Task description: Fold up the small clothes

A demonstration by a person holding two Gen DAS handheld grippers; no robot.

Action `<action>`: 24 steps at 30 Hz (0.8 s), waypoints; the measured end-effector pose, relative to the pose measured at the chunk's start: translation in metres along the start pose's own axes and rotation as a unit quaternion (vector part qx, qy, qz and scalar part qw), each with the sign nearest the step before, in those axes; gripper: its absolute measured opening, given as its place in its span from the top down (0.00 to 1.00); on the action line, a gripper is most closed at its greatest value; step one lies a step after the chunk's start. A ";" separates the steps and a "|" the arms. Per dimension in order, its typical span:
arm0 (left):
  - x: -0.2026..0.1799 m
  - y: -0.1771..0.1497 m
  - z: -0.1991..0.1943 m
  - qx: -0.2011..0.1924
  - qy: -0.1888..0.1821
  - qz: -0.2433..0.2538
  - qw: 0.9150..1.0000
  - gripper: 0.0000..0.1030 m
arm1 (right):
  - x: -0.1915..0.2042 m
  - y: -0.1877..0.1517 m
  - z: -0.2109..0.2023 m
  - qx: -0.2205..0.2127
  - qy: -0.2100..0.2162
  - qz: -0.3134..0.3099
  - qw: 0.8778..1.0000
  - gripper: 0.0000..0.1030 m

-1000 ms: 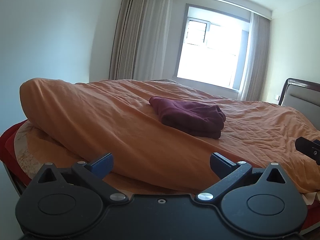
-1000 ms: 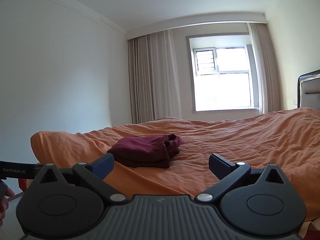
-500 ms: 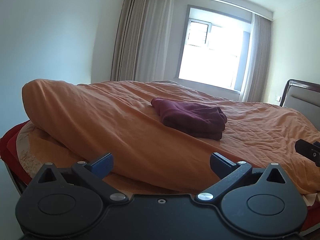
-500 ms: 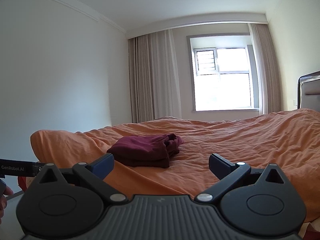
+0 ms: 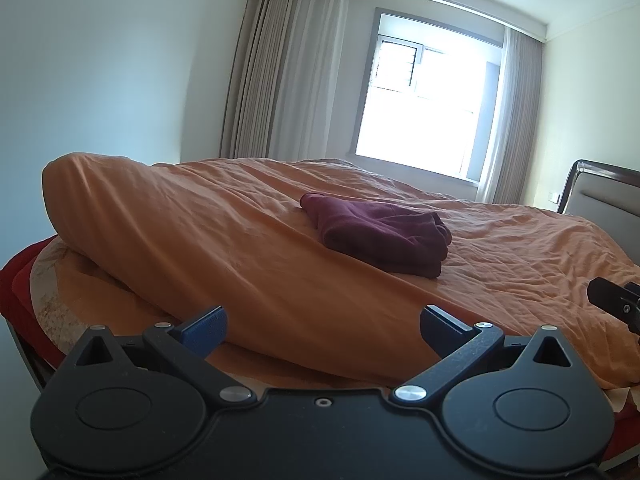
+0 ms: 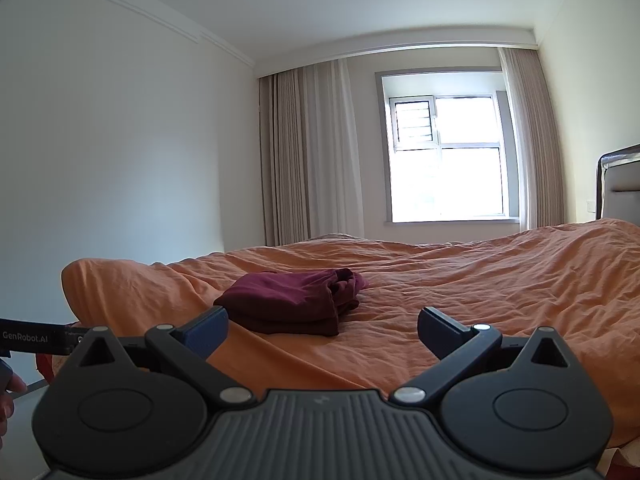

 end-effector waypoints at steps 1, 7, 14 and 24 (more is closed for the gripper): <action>0.000 0.000 0.000 0.001 0.000 0.000 1.000 0.01 | -0.001 0.000 -0.001 -0.001 -0.001 0.000 1.000 0.00; 0.000 0.000 0.000 0.000 0.001 0.000 1.000 0.01 | -0.003 0.000 -0.003 -0.001 -0.001 0.002 1.000 0.00; 0.001 0.000 0.000 0.001 0.002 0.000 1.000 0.01 | -0.004 0.001 -0.004 -0.002 -0.001 0.002 1.000 0.00; 0.001 0.000 0.000 0.001 0.003 0.001 1.000 0.01 | -0.005 0.001 -0.004 -0.001 -0.001 0.003 1.000 0.00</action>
Point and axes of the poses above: each gripper's, at about its wrist camera, not at the fingertips, and z roughly the way its jaws point, x to its left, y to its top, the point moved 3 cm from there along z, roughly the way its jaws point, and after that the axes turned 8 degrees about -z, right-handed, at the moved point
